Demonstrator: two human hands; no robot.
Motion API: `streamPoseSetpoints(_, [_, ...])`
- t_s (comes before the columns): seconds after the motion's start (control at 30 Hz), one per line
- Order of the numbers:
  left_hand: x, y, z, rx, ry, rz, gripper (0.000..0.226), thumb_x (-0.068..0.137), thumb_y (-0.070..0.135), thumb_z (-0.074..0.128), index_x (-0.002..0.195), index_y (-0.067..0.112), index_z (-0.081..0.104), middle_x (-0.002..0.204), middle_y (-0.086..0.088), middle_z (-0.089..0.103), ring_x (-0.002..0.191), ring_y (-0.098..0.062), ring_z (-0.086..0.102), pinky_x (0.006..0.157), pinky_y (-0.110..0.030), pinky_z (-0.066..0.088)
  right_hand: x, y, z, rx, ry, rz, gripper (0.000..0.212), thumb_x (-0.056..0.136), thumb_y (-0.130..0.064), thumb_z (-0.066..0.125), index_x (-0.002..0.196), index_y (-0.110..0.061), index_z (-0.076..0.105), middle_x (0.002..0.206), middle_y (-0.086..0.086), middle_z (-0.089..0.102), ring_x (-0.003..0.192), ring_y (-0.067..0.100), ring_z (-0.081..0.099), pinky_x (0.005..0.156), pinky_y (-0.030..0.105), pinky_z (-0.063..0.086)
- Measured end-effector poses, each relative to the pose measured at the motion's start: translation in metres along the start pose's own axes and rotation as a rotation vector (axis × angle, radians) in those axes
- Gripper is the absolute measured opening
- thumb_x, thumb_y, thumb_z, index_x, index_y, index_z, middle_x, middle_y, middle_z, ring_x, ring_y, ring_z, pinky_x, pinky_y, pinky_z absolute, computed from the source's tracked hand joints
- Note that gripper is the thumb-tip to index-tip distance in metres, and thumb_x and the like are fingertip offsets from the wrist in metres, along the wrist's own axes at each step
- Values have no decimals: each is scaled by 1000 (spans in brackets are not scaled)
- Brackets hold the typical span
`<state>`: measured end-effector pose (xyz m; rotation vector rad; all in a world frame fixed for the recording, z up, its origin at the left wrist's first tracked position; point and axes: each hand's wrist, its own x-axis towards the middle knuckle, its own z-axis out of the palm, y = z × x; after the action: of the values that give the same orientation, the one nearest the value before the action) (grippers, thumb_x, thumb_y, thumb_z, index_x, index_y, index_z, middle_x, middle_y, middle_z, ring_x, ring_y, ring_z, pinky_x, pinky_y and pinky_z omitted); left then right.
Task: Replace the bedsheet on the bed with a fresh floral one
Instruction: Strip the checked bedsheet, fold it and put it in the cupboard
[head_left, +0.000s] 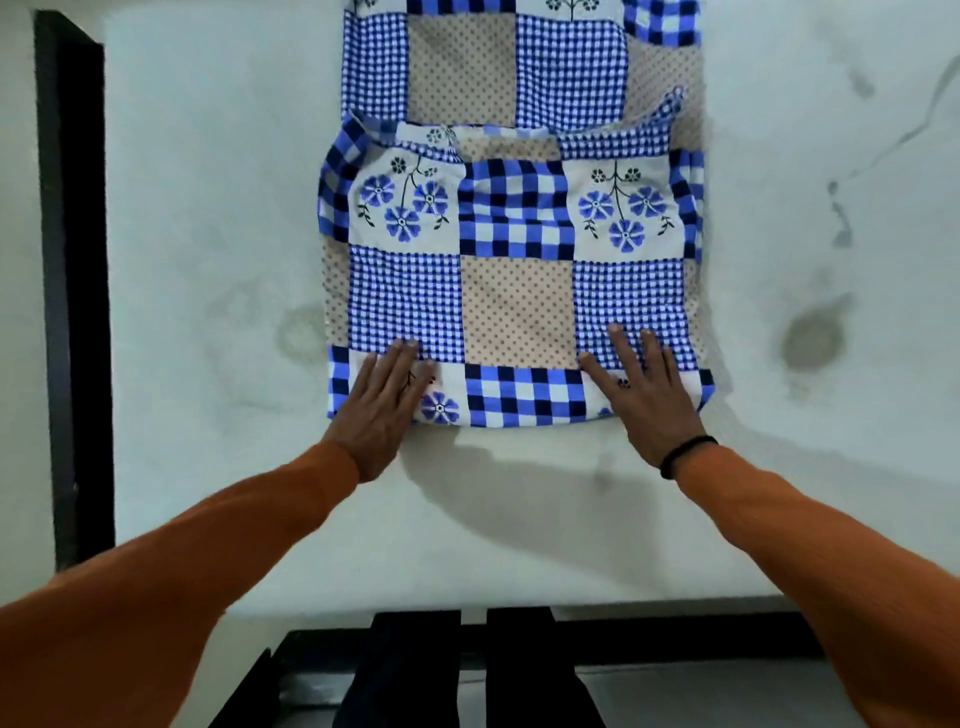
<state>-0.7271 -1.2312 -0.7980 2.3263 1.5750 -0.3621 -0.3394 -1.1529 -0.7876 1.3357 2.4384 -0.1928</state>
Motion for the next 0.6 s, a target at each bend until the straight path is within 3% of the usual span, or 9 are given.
streamPoseSetpoints(0.13, [10,-15,-7,-46,-82,-65,76,92,4,50,160,1,14,165,-29,13,154,-43,14,124,-50,21,5,-4,-7,-14,-74,78,99,59,15,83,149,-10,50,147,34,46,129,58,48,99,62,49])
streamPoseSetpoints(0.23, [16,-18,-23,-60,-134,-88,71,98,7,48,160,1,13,166,-24,15,155,-36,18,125,-40,19,4,-2,-9,81,-147,140,92,82,7,71,160,-13,26,155,25,39,139,48,41,100,53,53])
streamPoseSetpoints(0.4, [3,-9,-37,40,-231,-83,71,101,10,43,160,-1,7,168,-21,11,156,-32,14,126,-34,14,-15,-4,-17,102,-158,140,70,94,6,57,158,-7,29,155,22,40,143,40,39,109,48,45])
streamPoseSetpoints(0.6, [-34,17,-56,121,-282,-122,70,102,11,43,160,-1,6,168,-20,12,156,-31,14,125,-33,13,-57,-20,-29,60,-166,98,65,97,2,54,157,-2,28,153,23,43,142,40,39,117,44,34])
